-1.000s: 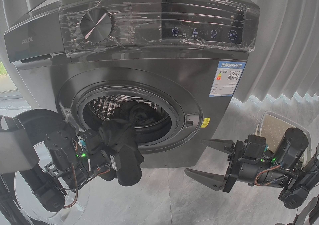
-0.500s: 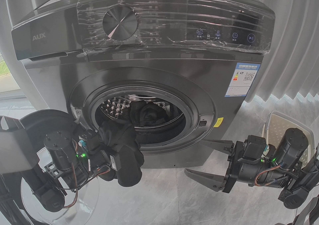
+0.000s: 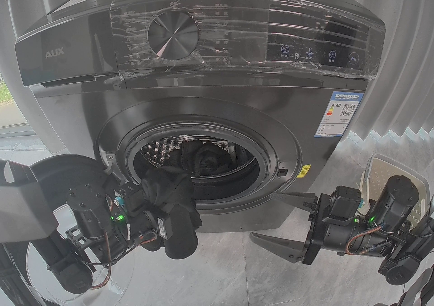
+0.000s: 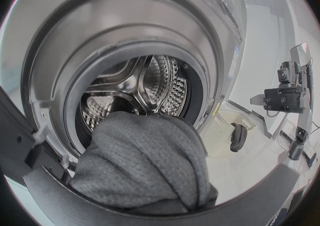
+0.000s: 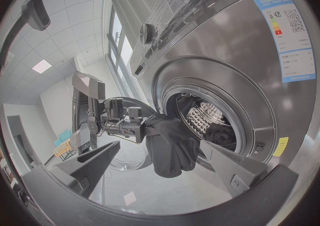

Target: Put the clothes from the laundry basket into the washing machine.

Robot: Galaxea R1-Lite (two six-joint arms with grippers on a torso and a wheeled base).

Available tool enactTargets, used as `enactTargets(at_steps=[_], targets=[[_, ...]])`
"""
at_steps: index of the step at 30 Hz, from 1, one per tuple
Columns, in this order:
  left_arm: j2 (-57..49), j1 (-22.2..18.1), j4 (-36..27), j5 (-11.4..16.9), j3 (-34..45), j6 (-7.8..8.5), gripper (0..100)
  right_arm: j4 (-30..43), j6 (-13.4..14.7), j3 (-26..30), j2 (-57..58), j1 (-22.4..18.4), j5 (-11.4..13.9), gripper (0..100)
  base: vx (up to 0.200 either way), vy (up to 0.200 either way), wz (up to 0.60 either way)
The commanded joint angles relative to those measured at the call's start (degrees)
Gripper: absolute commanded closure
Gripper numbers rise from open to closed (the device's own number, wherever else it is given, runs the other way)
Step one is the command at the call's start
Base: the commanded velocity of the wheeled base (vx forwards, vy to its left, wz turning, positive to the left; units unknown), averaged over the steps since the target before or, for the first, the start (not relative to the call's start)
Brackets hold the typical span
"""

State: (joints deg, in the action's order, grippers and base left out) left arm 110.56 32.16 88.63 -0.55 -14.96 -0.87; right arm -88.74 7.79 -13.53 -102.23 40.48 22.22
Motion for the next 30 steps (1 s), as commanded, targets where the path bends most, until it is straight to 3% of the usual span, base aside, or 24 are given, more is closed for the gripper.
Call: enactTargets(at_steps=[1,3,6,7,8,10,15,20,30], targets=[[2.3,0.6,-0.2,-0.2,-0.6,-1.24,100,0.0,-0.1,0.1,-0.1,0.1,0.0,0,0.000,0.000,0.00],[2.6,1.0,-0.1,-0.2,-2.1,-2.91,100,0.0,-0.1,0.4,-0.1,0.2,0.0,0,0.000,0.000,0.00],[5.2,3.2,0.1,-0.4,-5.3,-7.40,100,0.0,-0.1,1.6,-0.1,0.7,0.0,0,0.000,0.000,0.00],[5.2,3.2,0.1,-0.4,-5.3,-7.40,100,0.0,-0.1,1.6,-0.1,0.7,0.0,0,0.000,0.000,0.00],[7.6,3.7,0.1,-1.8,-8.2,-9.59,100,0.0,-0.1,1.9,-0.3,1.1,0.0,0,0.000,0.000,0.00],[9.7,3.7,0.1,-3.3,-10.4,-9.95,100,0.0,-0.1,1.8,-0.4,1.1,-0.1,0,0.000,0.000,0.00],[14.0,3.7,0.1,-3.9,-15.8,-10.47,100,0.0,-0.1,1.9,-0.4,1.1,0.0,0,0.000,0.000,0.00],[18.1,3.7,0.0,-4.9,-22.0,-13.90,100,0.0,-0.1,2.0,-0.4,1.0,0.0,0,0.000,0.000,0.00],[25.9,1.9,-0.1,-5.0,-32.4,-15.22,100,0.0,-0.1,2.0,-0.3,1.0,0.0,0,0.000,0.000,0.00]])
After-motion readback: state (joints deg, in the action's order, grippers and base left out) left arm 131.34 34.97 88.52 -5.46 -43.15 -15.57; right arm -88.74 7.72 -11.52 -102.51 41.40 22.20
